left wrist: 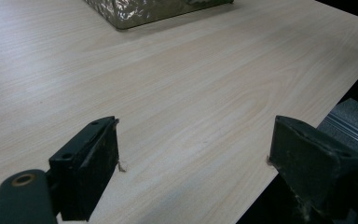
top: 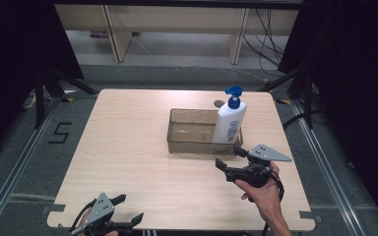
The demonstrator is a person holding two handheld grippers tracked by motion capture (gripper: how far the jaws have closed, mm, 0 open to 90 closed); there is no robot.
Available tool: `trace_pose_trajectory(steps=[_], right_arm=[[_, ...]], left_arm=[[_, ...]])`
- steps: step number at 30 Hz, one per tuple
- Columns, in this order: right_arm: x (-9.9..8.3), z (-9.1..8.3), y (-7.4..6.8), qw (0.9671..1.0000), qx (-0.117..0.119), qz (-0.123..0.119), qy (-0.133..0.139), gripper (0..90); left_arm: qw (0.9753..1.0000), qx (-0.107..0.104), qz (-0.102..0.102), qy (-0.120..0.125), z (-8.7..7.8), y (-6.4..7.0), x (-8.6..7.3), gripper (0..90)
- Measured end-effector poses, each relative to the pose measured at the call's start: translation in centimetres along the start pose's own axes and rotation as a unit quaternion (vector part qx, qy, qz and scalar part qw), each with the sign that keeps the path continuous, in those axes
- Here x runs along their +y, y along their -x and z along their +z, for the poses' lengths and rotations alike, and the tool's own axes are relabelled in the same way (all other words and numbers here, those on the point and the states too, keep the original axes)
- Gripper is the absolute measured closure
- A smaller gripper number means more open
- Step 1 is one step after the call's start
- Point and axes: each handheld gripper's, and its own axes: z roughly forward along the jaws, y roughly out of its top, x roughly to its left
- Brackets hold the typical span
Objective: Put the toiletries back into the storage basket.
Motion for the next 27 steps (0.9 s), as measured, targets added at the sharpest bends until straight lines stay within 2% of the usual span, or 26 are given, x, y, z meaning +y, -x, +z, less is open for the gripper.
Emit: trace_pose_trajectory(steps=[2, 3, 5, 6, 7, 9, 12, 13, 14, 15, 16, 17, 20, 21, 23, 24, 25, 27], right_arm=[[-0.2, -0.1, -0.2, 1.0, 0.004, 0.001, -0.001, 15.7], [-0.4, 0.0, -0.3, 0.9999, 0.011, -0.006, -0.004, 15.5], [-0.6, 0.0, -0.5, 0.9999, 0.014, -0.008, -0.004, 15.5], [-0.8, 0.0, -0.5, 0.9999, 0.01, -0.012, -0.007, 15.5], [-0.8, 0.0, -0.5, 0.9998, 0.011, -0.015, -0.01, 15.5], [-1.1, 0.0, -0.7, 0.9998, 0.012, -0.012, -0.009, 15.5], [-1.3, 0.0, -0.8, 0.9997, 0.017, -0.015, -0.009, 15.5], [-1.5, 0.0, -1.1, 0.9997, 0.019, -0.003, -0.014, 15.4], [-1.5, 0.0, -1.1, 0.9997, 0.019, -0.003, -0.014, 15.4], [-1.7, 0.0, -0.9, 0.9996, 0.017, -0.016, -0.014, 15.5], [-1.7, 0.0, -0.9, 0.9996, 0.017, -0.016, -0.014, 15.5], [-1.8, -0.1, -0.9, 0.9995, 0.016, -0.023, -0.014, 15.5], [-2.3, -0.1, -1.0, 0.9995, 0.019, -0.014, -0.018, 15.5], [-2.4, -0.2, -0.9, 0.9994, 0.016, -0.021, -0.023, 15.5], [-2.6, -0.1, -1.0, 0.9996, 0.018, -0.014, -0.019, 15.5], [-2.7, -0.2, -0.9, 0.9995, 0.017, -0.02, -0.019, 15.5], [-2.9, -0.3, -1.1, 0.9995, 0.02, -0.011, -0.021, 15.5], [-3.1, -0.3, -1.1, 0.9994, 0.026, -0.008, -0.023, 15.5]], left_arm=[[1.0, -0.001, 0.002, -0.002, 0.0, 0.0, 0.0, 14.9], [1.0, 0.0, -0.007, 0.005, 0.1, 0.2, 0.0, 14.9], [1.0, 0.003, -0.008, -0.002, 0.0, 0.2, 0.0, 14.9], [1.0, 0.002, -0.007, -0.001, 0.0, 0.2, 0.0, 14.9], [1.0, 0.002, 0.001, -0.009, -0.1, 0.1, 0.0, 14.9], [1.0, -0.001, -0.002, 0.0, 0.0, 0.1, 0.0, 14.9], [1.0, 0.0, -0.003, -0.002, 0.0, 0.1, 0.0, 14.9], [1.0, 0.002, -0.002, -0.006, -0.1, 0.1, 0.0, 15.0], [1.0, 0.002, -0.002, -0.006, -0.1, 0.1, 0.0, 14.9], [1.0, 0.002, -0.008, 0.0, 0.0, 0.2, 0.0, 14.9], [1.0, 0.002, -0.008, 0.0, 0.0, 0.2, 0.0, 14.9], [1.0, 0.002, -0.001, -0.006, -0.1, 0.1, 0.0, 14.9], [1.0, 0.002, -0.008, 0.0, 0.0, 0.2, 0.0, 14.9], [1.0, 0.001, -0.007, -0.002, 0.0, 0.2, 0.0, 15.0], [1.0, 0.001, -0.008, -0.001, 0.0, 0.2, 0.0, 15.0], [1.0, -0.003, -0.007, 0.001, 0.1, 0.2, 0.0, 15.0], [1.0, -0.003, -0.003, -0.001, 0.0, 0.2, 0.0, 15.0], [1.0, -0.001, -0.002, -0.004, 0.0, 0.2, 0.0, 15.0]])
